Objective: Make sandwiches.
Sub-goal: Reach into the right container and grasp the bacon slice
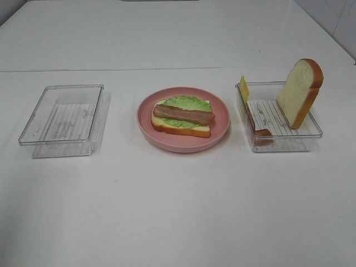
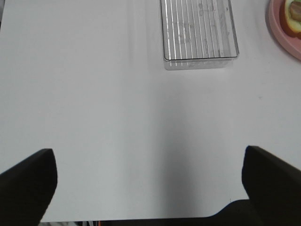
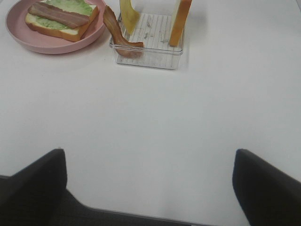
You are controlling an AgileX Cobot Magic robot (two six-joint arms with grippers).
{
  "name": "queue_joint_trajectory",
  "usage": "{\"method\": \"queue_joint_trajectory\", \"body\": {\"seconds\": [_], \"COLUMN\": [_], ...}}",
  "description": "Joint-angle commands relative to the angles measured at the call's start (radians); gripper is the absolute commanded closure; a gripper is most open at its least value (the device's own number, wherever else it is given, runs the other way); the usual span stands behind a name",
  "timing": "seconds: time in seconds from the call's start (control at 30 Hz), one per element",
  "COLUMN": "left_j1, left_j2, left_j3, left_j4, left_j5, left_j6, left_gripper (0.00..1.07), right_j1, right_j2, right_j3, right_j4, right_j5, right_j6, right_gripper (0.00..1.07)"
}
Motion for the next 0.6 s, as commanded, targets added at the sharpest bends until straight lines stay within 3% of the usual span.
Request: {"method": "queue_joint_trajectory", "body": {"seconds": [0.03, 0.37, 0.6], "left_j1": [0.003, 0.003, 0.003], "left_j2": [-0.096, -0.431, -0.619], "left_j3": [0.056, 0.287, 0.355], "left_j4": [0.003, 0.030, 0.021], "left_j5": [-0.012, -0.017, -0.074], "left_j6": [-0.007, -0.007, -0.007], "left_gripper": [0.06, 0.06, 0.06], "right_j1": [-0.005, -0.005, -0.005], "right_j2": [-0.023, -0.023, -0.023], "right_j3": [0.000, 0.000, 0.000], "right_j4": [0.004, 0.004, 0.004], "right_j5": [-0.003, -0.003, -0.003], "right_j6": [0.007, 0.007, 0.007], "right_gripper": [0.14, 0.14, 0.14]}}
